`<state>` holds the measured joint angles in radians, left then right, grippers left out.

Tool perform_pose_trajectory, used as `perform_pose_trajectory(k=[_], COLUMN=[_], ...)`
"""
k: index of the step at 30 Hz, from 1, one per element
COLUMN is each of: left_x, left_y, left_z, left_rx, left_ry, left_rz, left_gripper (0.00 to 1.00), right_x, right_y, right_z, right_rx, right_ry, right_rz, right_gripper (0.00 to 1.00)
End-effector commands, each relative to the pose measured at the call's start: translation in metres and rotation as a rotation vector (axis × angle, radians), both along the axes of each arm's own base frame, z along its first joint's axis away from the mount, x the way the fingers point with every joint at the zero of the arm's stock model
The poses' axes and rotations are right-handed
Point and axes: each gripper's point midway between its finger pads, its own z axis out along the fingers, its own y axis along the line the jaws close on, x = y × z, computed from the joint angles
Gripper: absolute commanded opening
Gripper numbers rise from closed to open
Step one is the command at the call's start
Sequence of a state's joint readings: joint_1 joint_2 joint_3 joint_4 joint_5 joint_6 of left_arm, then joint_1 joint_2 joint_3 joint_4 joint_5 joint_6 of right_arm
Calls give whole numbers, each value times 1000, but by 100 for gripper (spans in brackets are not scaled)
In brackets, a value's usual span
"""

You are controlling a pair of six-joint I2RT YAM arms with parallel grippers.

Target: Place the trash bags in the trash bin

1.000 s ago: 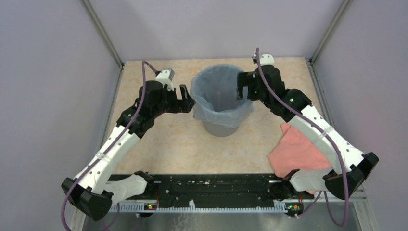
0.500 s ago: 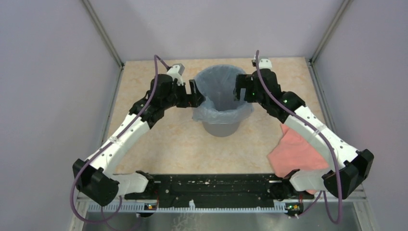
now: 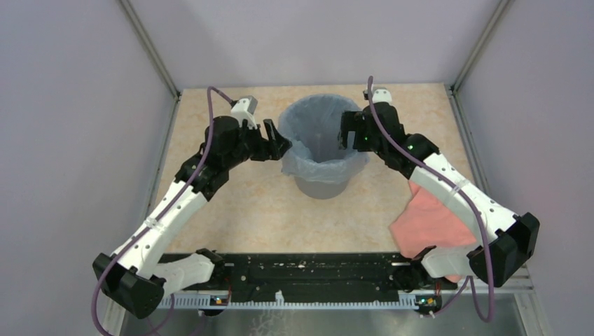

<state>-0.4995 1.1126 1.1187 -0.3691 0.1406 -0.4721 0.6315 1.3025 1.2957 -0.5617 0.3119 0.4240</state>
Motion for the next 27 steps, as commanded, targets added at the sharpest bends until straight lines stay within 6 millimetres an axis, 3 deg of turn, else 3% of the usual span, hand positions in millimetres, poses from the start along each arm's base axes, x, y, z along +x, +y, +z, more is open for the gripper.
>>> perform_pose_trajectory(k=[1, 9, 14, 20, 27], left_x=[-3, -4, -2, -1, -3], left_y=[2, 0, -3, -2, 6], left_z=[12, -11, -18, -12, 10], left_rx=[-29, -11, -10, -15, -11], left_ry=[-57, -15, 0, -11, -61], left_rz=[6, -3, -10, -7, 16], left_gripper=[79, 46, 34, 32, 43], right_x=[4, 4, 4, 4, 0], right_y=[-1, -1, 0, 1, -4], right_z=[11, 5, 3, 8, 34], right_rx=[31, 25, 23, 26, 33], right_ry=[-39, -28, -22, -31, -79], right_rz=[-18, -18, -15, -7, 1], right_gripper=[95, 95, 95, 95, 96])
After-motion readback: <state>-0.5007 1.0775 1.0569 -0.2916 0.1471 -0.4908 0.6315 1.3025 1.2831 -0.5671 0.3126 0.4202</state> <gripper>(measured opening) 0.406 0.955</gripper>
